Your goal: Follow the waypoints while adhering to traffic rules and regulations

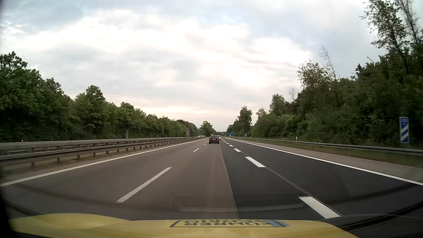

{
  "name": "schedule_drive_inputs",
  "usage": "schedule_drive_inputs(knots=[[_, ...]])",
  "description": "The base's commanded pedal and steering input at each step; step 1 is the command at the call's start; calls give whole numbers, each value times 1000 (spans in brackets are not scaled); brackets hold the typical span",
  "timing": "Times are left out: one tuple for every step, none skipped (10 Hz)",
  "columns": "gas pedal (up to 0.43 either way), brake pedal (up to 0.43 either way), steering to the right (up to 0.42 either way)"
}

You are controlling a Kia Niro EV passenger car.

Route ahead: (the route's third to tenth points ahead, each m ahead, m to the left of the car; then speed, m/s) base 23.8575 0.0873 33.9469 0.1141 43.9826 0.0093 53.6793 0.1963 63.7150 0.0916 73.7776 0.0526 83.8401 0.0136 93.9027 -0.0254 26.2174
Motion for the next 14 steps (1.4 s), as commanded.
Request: schedule_drive_inputs(knots=[[220,0,0],[220,0,0],[220,0,-1],[220,0,-2],[209,0,-2],[197,0,-2],[197,0,-2],[197,0,-2],[197,0,-2],[197,0,-2],[197,0,-2],[197,0,-1],[197,0,-1],[197,0,-1]])
